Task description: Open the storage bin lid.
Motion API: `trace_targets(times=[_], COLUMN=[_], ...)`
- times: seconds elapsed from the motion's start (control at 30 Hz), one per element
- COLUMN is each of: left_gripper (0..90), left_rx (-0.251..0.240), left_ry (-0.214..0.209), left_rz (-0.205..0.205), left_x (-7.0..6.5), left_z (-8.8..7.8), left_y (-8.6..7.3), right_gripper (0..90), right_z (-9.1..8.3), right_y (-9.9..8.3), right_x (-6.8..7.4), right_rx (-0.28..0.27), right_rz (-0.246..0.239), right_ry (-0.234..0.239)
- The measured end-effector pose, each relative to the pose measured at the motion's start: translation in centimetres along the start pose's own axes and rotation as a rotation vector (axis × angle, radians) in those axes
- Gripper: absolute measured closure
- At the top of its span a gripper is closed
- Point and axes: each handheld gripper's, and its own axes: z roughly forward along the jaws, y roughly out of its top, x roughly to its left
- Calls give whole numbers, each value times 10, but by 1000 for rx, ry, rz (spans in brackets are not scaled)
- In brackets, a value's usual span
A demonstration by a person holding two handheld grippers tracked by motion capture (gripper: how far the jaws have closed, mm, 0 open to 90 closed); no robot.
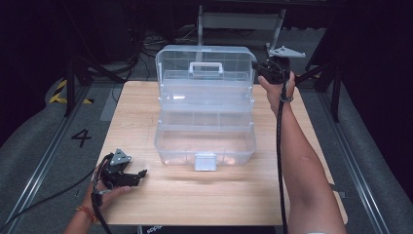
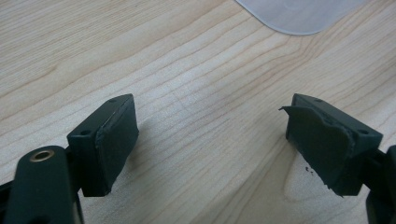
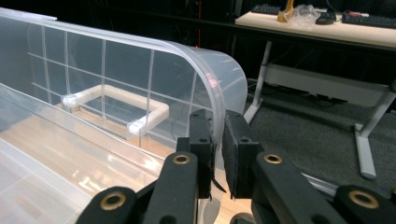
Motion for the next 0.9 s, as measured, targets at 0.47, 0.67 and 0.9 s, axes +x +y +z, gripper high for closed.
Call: trace_targets(times=[0.47,0.67,0.9], left_gripper=[174,174,174], left_rx=[0,1,-3], left_ry=[-2,-10,-18], left_rz=[7,8,30], left_x=[-1,0,1], left_z=[-1,-1,0], left_y=[-1,-1,0], right_gripper=[821,823,824], right_z=[17,25,35], right_y=[5,3,5], right_x=[-9,-13,-15], right_rx=[47,49,80], right_rz=[-6,16,-1], right_ry=[6,7,-16])
